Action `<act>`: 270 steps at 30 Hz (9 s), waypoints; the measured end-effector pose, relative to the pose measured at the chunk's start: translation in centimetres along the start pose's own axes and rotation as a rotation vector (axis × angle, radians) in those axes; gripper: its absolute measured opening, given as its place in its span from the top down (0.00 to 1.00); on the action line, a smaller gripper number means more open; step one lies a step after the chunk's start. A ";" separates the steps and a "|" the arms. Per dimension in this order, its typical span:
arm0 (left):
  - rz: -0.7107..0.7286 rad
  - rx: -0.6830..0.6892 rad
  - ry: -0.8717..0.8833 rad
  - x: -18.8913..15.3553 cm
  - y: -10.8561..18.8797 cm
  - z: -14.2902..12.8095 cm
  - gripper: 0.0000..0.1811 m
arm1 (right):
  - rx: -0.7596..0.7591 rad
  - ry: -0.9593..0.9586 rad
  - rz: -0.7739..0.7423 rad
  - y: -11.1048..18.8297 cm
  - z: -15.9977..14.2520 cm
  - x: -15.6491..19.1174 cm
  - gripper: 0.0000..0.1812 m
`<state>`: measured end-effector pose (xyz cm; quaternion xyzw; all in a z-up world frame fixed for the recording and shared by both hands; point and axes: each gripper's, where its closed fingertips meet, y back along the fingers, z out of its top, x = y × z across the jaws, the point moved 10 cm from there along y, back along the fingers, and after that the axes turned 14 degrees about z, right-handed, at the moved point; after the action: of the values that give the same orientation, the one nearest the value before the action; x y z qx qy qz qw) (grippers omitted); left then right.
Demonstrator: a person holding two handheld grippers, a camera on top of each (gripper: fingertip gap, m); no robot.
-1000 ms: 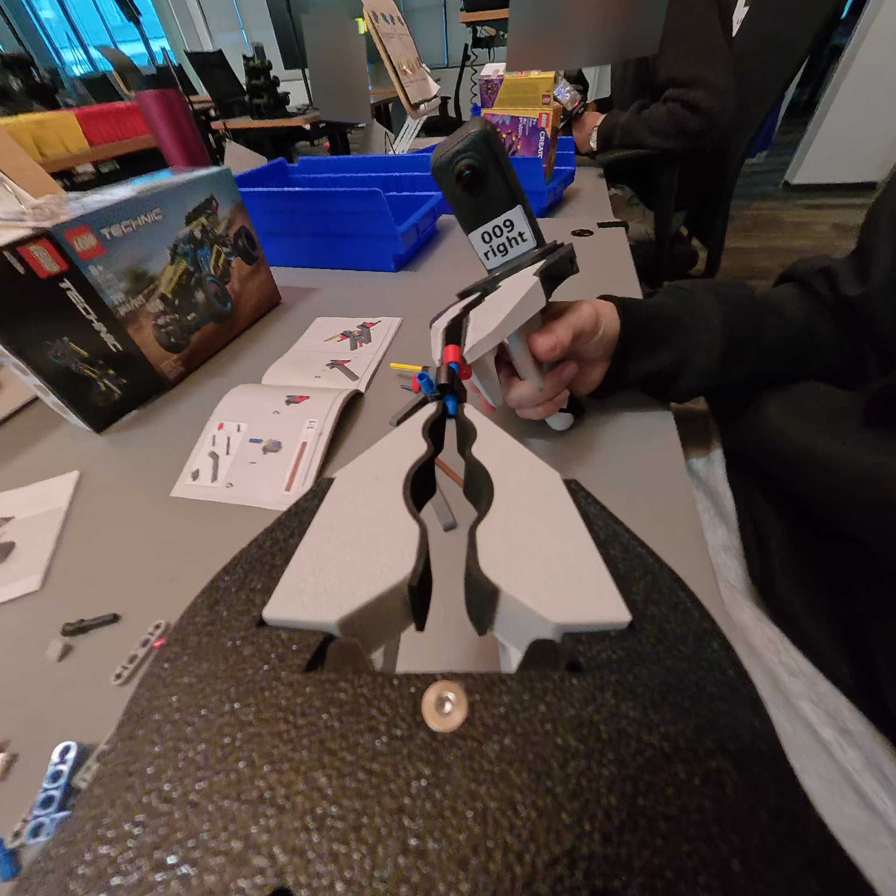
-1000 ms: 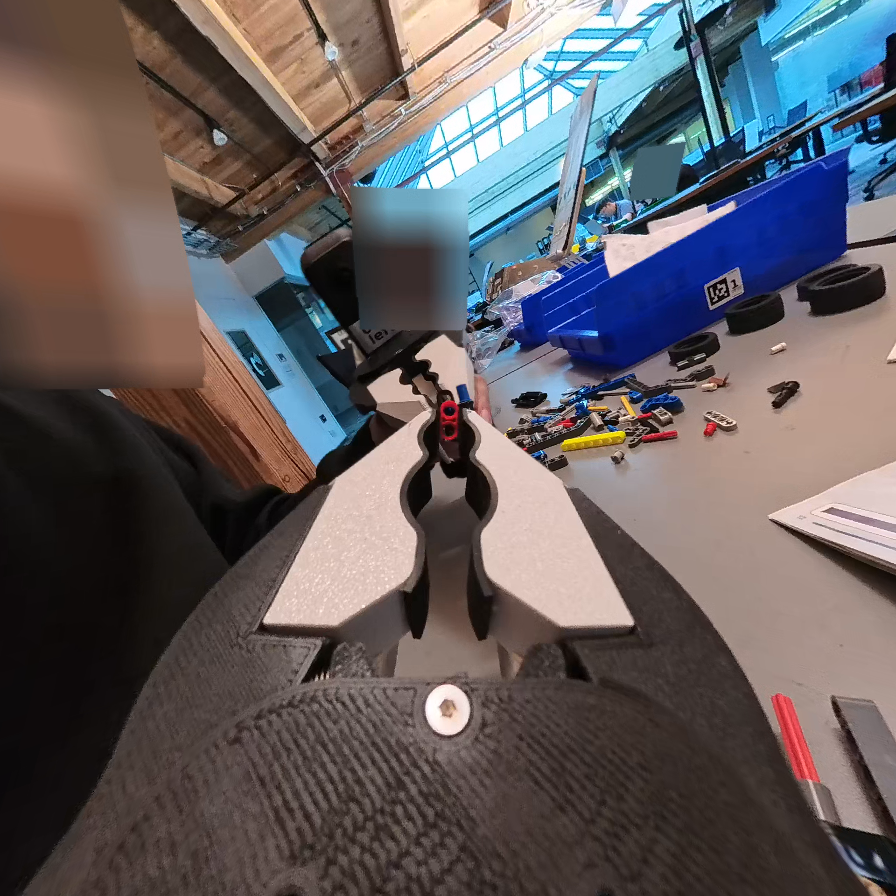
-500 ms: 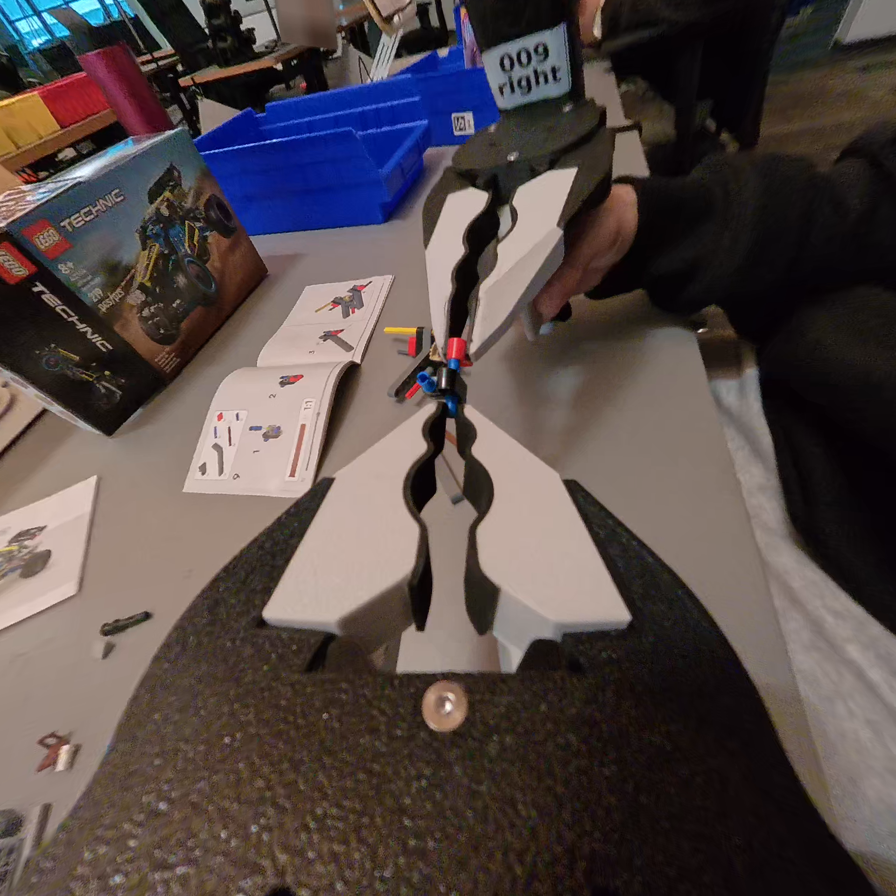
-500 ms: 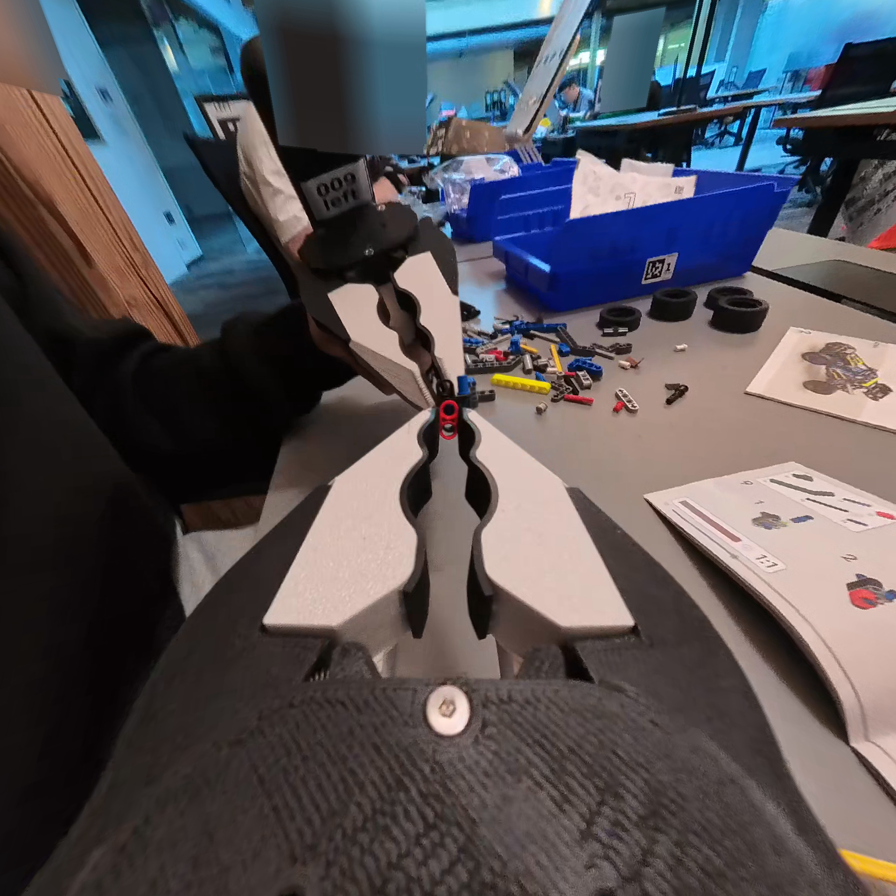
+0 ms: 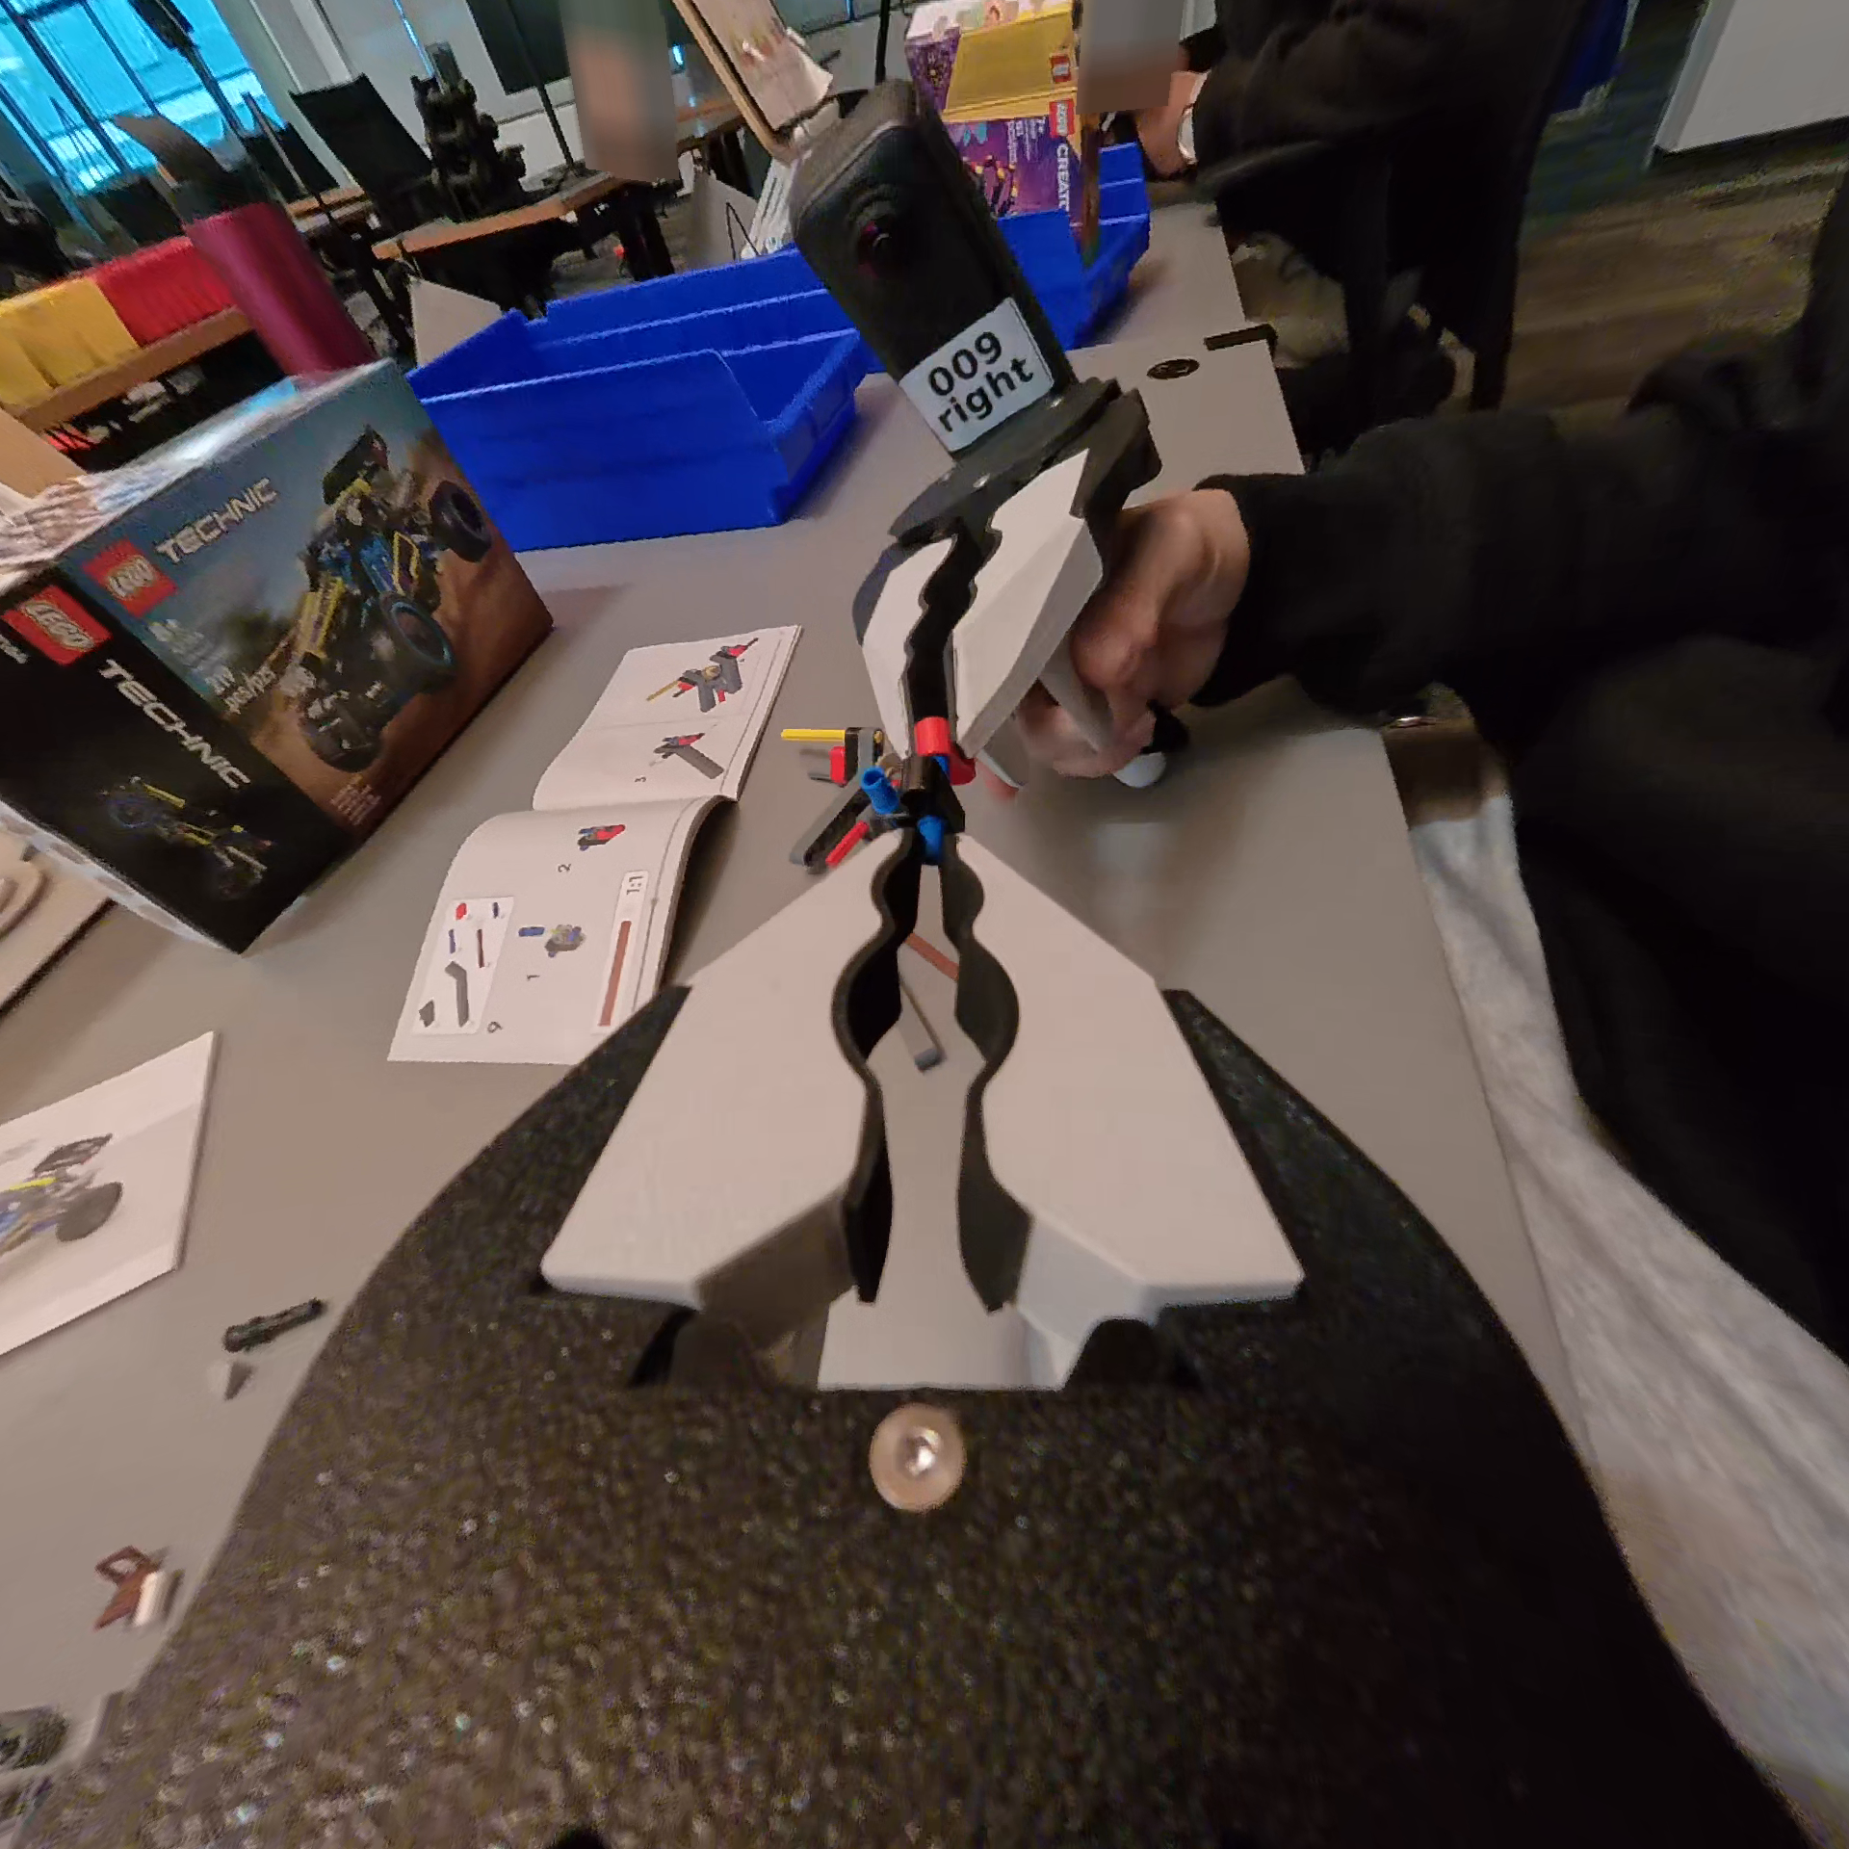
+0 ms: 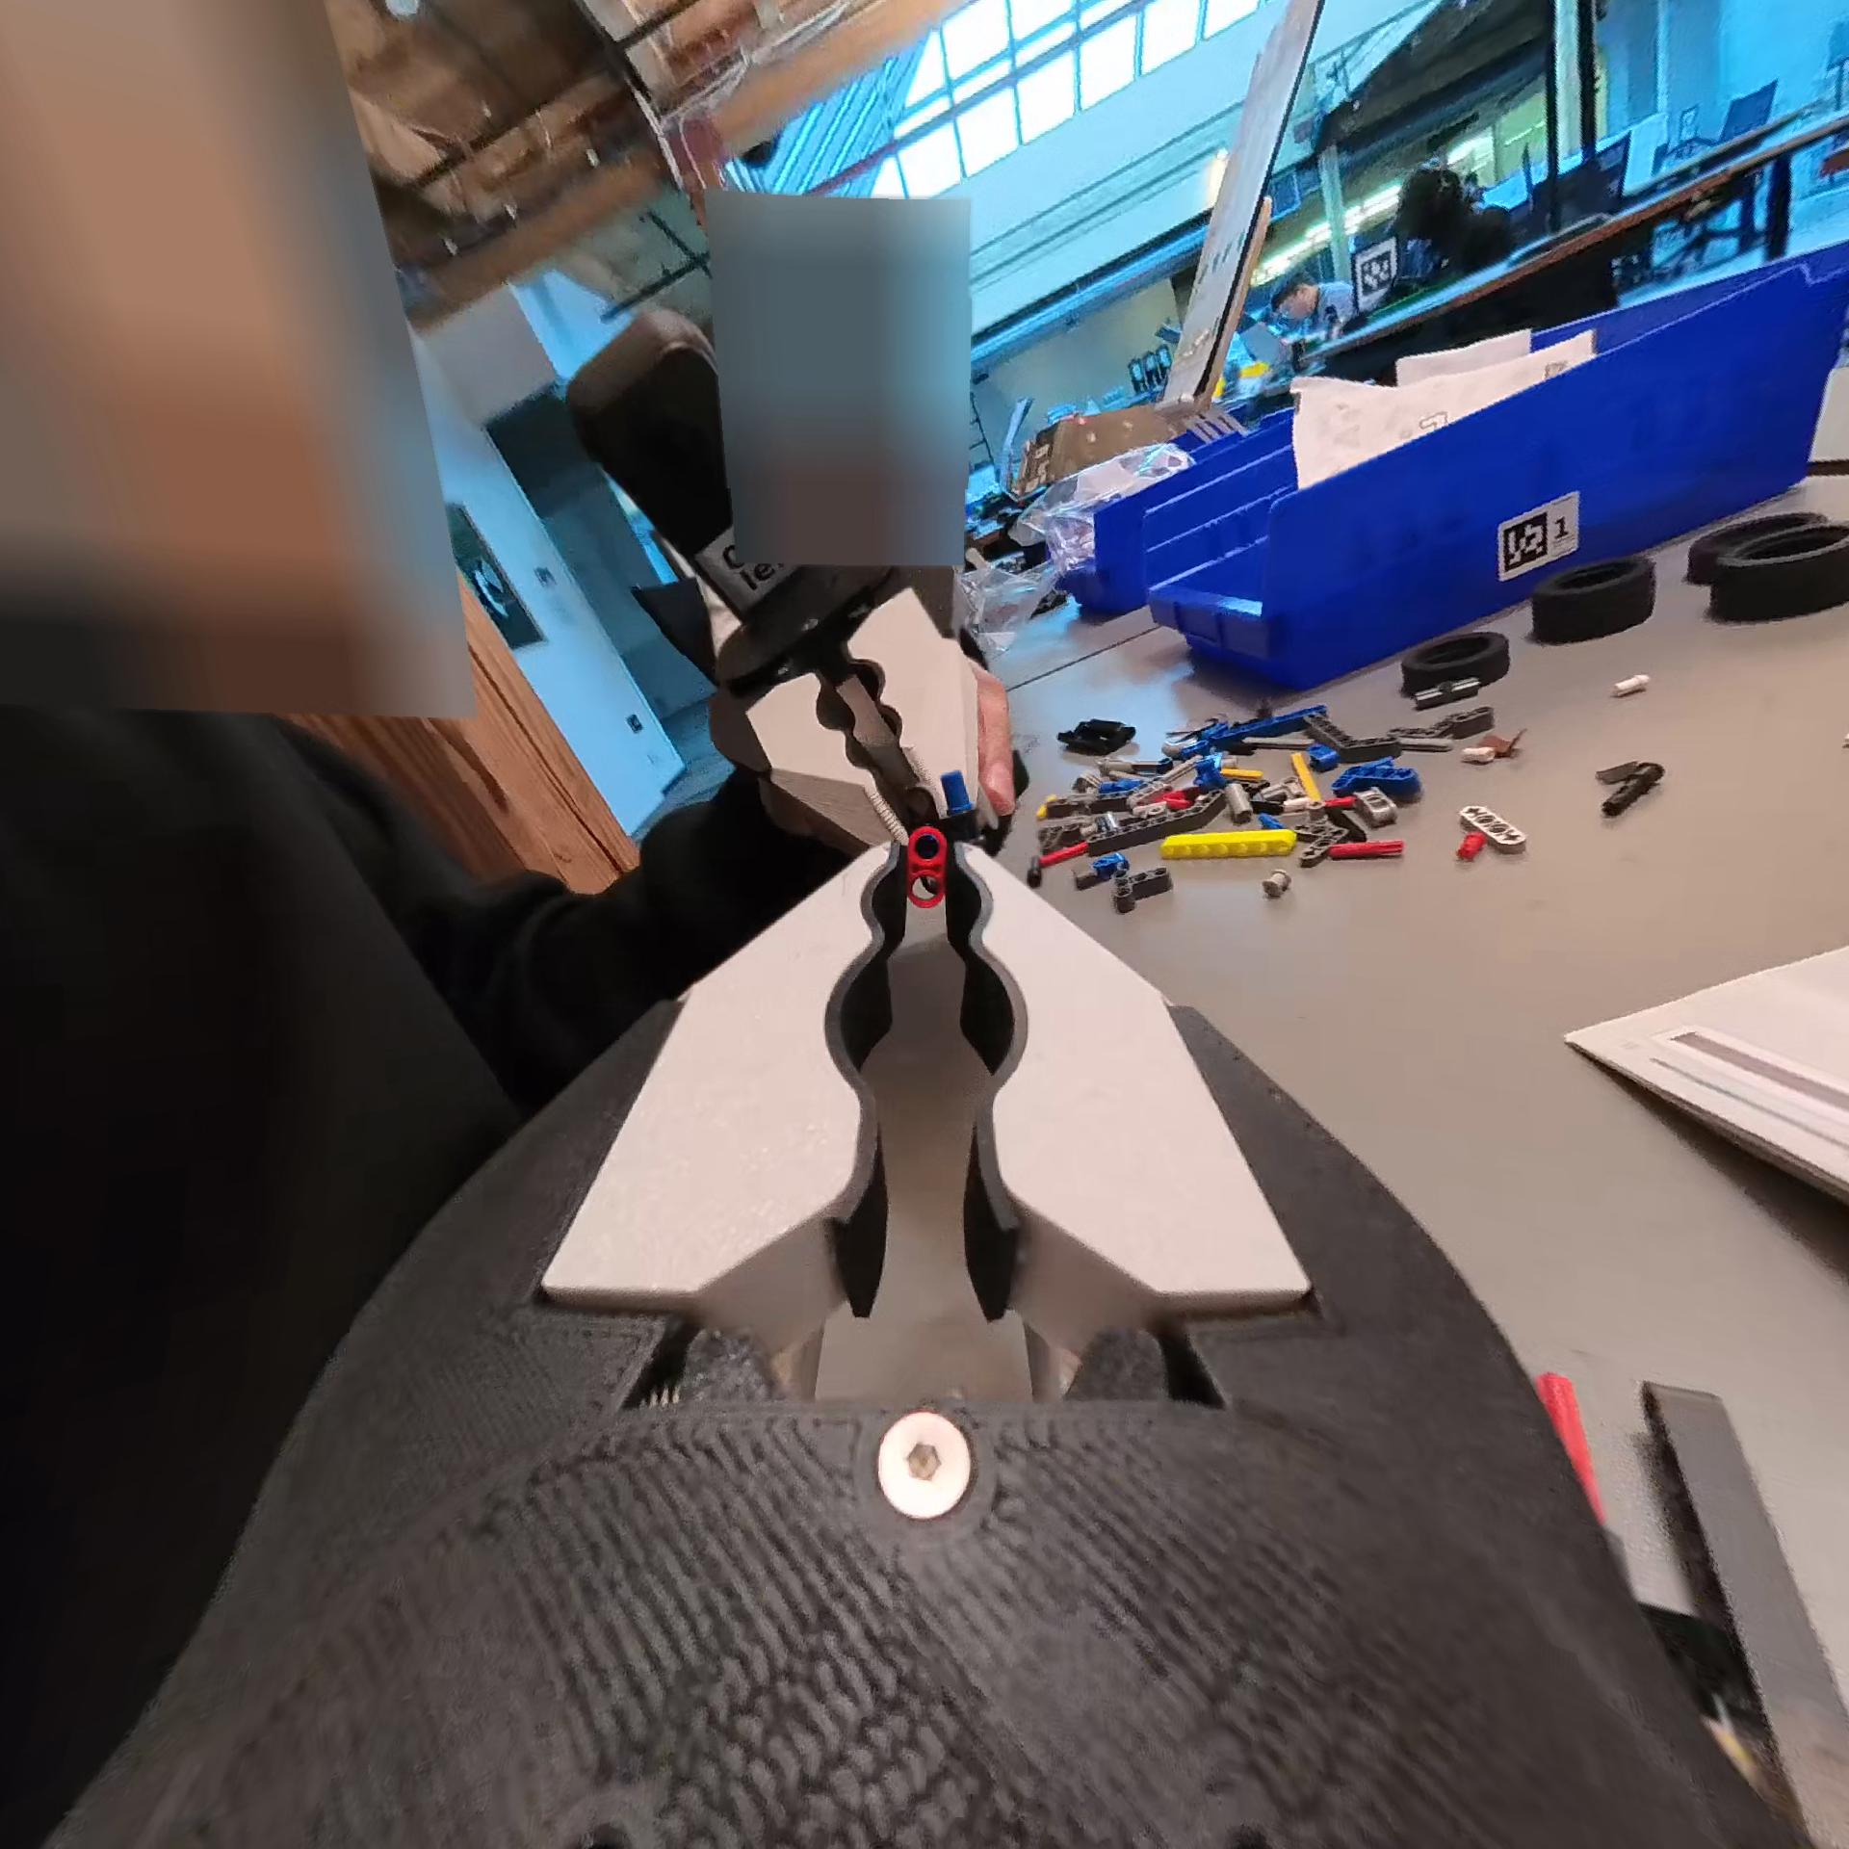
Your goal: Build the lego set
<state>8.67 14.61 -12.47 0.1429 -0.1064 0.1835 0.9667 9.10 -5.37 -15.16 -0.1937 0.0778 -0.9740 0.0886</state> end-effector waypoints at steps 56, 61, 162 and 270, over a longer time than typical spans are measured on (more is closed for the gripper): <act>-0.075 0.123 -0.045 -0.6 0.1 -0.1 0.99 | 0.576 0.365 -0.214 -1.9 1.1 2.5 0.97; -0.095 0.204 -0.143 -1.2 -0.4 -0.6 0.99 | 0.728 0.360 -0.200 -2.4 0.1 2.0 0.97; -0.200 0.023 0.237 -2.3 -4.9 -1.5 0.95 | 0.289 0.344 -0.370 2.2 -1.7 4.7 0.97; 0.212 0.509 0.063 -0.3 -8.9 0.2 0.84 | -0.139 0.557 -0.786 13.4 2.0 3.8 0.97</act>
<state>11.77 6.46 -14.47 0.3635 -0.0410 0.3088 0.8780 8.29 -19.36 -14.46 0.0543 0.0841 -0.9410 -0.3233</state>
